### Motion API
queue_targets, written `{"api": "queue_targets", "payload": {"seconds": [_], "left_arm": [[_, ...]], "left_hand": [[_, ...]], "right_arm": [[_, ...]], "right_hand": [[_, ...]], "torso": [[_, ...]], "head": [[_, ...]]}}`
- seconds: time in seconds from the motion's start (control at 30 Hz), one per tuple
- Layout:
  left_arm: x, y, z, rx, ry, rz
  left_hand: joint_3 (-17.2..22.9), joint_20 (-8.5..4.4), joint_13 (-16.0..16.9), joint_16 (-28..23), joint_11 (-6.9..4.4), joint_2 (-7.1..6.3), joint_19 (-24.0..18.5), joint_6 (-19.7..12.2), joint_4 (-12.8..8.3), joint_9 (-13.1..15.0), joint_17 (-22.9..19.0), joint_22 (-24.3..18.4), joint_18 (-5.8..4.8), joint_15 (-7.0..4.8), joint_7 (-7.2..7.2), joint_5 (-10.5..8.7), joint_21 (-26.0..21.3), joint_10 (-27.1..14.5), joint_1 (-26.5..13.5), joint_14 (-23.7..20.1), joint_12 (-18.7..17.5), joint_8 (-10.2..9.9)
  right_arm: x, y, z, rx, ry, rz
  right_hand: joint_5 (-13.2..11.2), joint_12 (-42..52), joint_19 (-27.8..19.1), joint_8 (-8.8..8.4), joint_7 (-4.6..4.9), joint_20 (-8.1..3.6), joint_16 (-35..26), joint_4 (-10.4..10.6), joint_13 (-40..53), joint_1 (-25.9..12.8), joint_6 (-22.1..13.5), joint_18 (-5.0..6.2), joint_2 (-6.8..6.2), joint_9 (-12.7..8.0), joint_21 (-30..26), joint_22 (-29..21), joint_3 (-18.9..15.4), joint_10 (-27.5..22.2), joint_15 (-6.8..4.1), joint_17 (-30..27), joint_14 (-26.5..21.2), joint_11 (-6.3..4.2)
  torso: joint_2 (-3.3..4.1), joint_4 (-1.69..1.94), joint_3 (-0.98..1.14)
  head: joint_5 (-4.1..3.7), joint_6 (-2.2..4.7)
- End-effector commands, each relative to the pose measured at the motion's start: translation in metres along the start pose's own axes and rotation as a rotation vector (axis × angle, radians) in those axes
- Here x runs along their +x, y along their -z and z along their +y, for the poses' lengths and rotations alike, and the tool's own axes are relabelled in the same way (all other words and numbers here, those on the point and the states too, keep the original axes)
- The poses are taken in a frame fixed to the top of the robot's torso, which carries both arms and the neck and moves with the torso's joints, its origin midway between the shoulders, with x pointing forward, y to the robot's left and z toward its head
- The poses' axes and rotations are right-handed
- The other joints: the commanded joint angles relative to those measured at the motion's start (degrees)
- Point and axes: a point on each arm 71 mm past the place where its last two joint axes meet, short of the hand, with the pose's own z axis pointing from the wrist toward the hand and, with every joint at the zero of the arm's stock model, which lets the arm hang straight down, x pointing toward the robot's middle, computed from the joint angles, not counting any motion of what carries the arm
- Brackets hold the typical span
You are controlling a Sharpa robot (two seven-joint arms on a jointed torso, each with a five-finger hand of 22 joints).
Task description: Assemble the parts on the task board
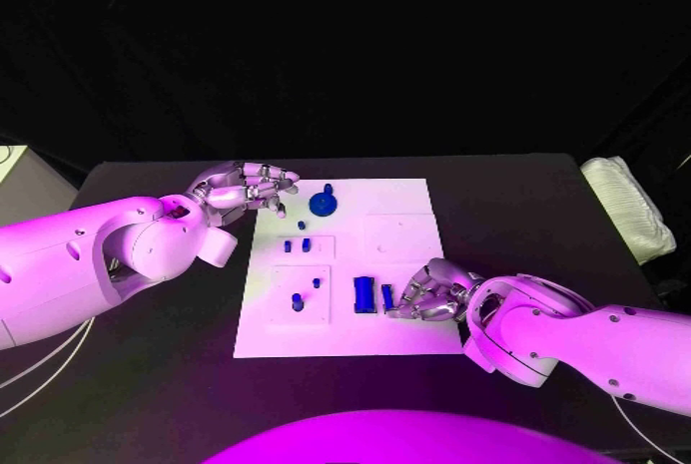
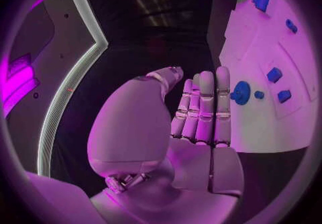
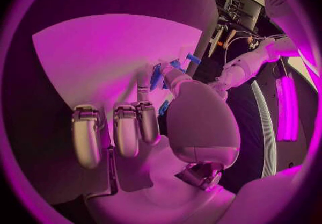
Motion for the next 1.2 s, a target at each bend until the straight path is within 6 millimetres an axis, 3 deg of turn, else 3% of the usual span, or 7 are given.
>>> {"api": "queue_targets", "payload": {"seconds": [0.03,0.47,0.67,0.73,0.83,0.87,1.2], "left_arm": [[0.0022,-0.0001,-0.0009,0.006,0.002,0.019],[0.0008,0.0001,-0.0007,0.004,0.001,0.017],[-0.0006,0.0002,-0.0005,0.003,-0.001,0.013],[-0.0005,0.0001,-0.0005,0.003,-0.001,0.014],[-0.0005,0.0,-0.0004,0.002,-0.001,0.015],[-0.0006,0.0,-0.0004,0.002,-0.001,0.015],[-0.0007,-0.0007,-0.0001,0.001,-0.002,0.016]], "left_hand": [[0.18,0.11,-0.05,-0.22,-0.17,0.73,0.35,-0.12,0.31,-0.05,-0.09,-0.05,0.8,0.07,0.14,0.34,-0.32,-0.41,-0.01,-0.14,-0.15,0.34],[0.21,0.11,-0.09,-0.26,-0.18,0.81,0.38,-0.02,0.28,-0.05,-0.1,-0.09,0.8,0.07,0.11,0.32,-0.38,-0.42,0.1,-0.18,-0.12,0.45],[0.21,0.11,-0.09,-0.26,-0.18,0.81,0.38,-0.02,0.28,-0.05,-0.1,-0.09,0.8,0.07,0.11,0.32,-0.38,-0.42,0.1,-0.18,-0.12,0.45],[0.21,0.11,-0.09,-0.26,-0.18,0.81,0.38,-0.02,0.28,-0.05,-0.1,-0.09,0.8,0.07,0.11,0.32,-0.38,-0.42,0.1,-0.18,-0.12,0.45],[0.22,0.11,-0.1,-0.28,-0.2,0.82,0.39,0.03,0.23,-0.05,-0.11,-0.1,0.81,0.05,0.09,0.32,-0.39,-0.41,0.18,-0.19,-0.1,0.5],[0.22,0.11,-0.1,-0.28,-0.2,0.82,0.39,0.03,0.23,-0.05,-0.11,-0.1,0.81,0.05,0.09,0.32,-0.39,-0.41,0.18,-0.19,-0.1,0.5],[0.23,0.1,-0.11,-0.29,-0.21,0.83,0.4,0.06,0.18,-0.05,-0.11,-0.1,0.81,0.04,0.09,0.32,-0.4,-0.41,0.25,-0.2,-0.09,0.53]], "right_arm": [[-0.0007,-0.0009,-0.0006,0.004,0.017,-0.014],[-0.0026,-0.0051,-0.0029,0.015,0.022,-0.022],[-0.0014,-0.0059,-0.0023,0.008,0.022,-0.004],[-0.0011,-0.0059,-0.0022,0.006,0.02,0.001],[-0.001,-0.0063,-0.0025,0.006,0.018,0.005],[-0.001,-0.0066,-0.0029,0.008,0.016,0.007],[-0.001,-0.0102,-0.0038,0.02,0.004,0.01]], "right_hand": [[-0.26,-0.09,6.0,-0.04,0.04,-0.02,0.37,0.22,12.82,0.11,-0.16,-0.39,0.66,-0.07,0.35,15.06,-0.03,4.16,0.15,15.1,5.98,0.08],[-0.26,-0.03,6.0,-0.09,0.04,-0.01,0.37,0.89,12.85,-0.24,-0.1,-0.39,1.12,-0.14,0.35,15.06,-0.37,4.19,0.15,15.1,5.98,0.08],[-0.26,-0.17,6.0,-0.2,0.01,-0.01,0.37,0.52,12.81,0.9,-0.2,-0.39,0.31,-0.23,0.35,15.06,-1.25,4.15,0.14,15.1,5.98,0.06],[-0.26,-0.16,6.0,-0.25,0.05,0.01,0.37,0.68,12.83,1.54,-0.16,-0.39,-0.23,-0.31,0.35,15.06,-2.98,4.15,0.17,15.1,5.98,0.1],[-0.26,-0.15,6.0,-0.3,0.05,0.01,0.37,0.97,12.85,2.22,-0.11,-0.39,-0.13,-0.39,0.35,15.06,-4.42,4.16,0.18,15.1,5.98,0.11],[-0.23,-0.14,6.0,-0.39,0.04,0.04,0.37,1.6,12.87,3.45,-0.02,-0.39,0.42,-0.53,0.35,15.06,-6.42,4.17,0.18,15.1,5.98,0.09],[-0.24,-0.04,6.0,-0.53,0.05,0.03,0.37,2.4,12.93,4.62,0.1,-0.39,1.38,-0.73,0.35,15.06,-7.48,4.21,0.17,15.1,5.98,0.1]], "torso": [[0.0,-0.1,0.03],[-0.05,-0.09,0.07],[-0.1,-0.16,0.03],[-0.08,-0.16,0.03],[-0.09,-0.12,0.04],[-0.09,-0.11,0.04],[-0.14,-0.02,0.01]], "head": [[0.08,-0.14],[0.17,-0.14],[0.2,-0.16],[0.23,-0.16],[0.16,-0.12],[0.13,-0.11],[0.09,0.06]]}}
